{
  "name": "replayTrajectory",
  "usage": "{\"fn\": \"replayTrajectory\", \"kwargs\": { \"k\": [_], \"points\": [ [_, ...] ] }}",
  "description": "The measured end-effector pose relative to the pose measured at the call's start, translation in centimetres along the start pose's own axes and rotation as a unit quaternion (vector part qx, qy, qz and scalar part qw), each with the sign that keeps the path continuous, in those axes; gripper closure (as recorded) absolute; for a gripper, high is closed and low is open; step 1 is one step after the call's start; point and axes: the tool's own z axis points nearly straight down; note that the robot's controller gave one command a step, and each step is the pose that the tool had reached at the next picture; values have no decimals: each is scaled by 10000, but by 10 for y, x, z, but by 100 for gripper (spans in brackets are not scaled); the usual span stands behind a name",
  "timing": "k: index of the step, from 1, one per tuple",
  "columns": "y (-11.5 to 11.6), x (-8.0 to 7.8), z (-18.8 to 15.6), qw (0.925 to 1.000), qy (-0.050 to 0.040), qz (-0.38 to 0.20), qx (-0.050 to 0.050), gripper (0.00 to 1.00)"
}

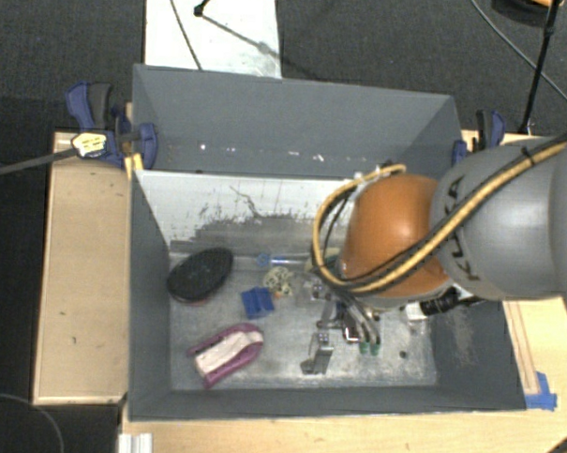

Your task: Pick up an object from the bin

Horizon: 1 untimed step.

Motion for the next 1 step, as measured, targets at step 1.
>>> {"fn": "replayTrajectory", "kwargs": {
  "k": [1],
  "points": [
    [78, -46, 68, 9999, -15, -166, -12, 0]
  ]
}}
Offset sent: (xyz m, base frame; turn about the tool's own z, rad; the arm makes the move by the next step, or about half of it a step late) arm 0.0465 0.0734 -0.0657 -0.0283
